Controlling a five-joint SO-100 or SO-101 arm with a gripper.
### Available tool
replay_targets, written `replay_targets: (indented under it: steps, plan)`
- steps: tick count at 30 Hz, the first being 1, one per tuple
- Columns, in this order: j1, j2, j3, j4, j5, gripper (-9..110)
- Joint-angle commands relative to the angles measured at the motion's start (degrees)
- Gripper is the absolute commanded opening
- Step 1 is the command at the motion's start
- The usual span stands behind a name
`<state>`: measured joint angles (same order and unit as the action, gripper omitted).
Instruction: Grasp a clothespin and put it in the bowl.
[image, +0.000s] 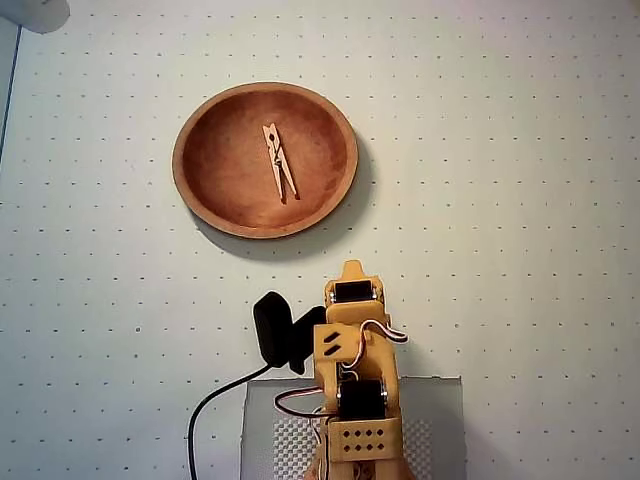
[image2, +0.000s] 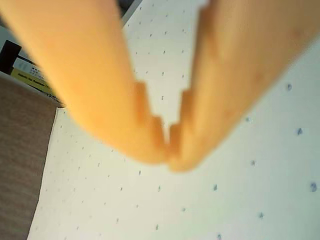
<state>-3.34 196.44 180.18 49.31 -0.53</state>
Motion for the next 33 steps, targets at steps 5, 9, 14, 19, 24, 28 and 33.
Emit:
replay_targets:
  steps: [5, 9, 14, 19, 24, 28, 33]
  plan:
    - [0.26, 0.79, -1.23, 4.83, 0.53, -3]
    - [0.26, 0.79, -1.23, 7.47, 0.53, -3]
    - [0.26, 0.79, -1.23, 7.73, 0.53, -3]
    - [0.26, 0.79, -1.23, 7.73, 0.53, -3]
    - [0.18, 0.79, -1.32, 7.73, 0.62, -3]
    - [0.18, 0.70, -1.32, 7.73, 0.62, -3]
    - [0.18, 0.70, -1.32, 7.73, 0.62, -3]
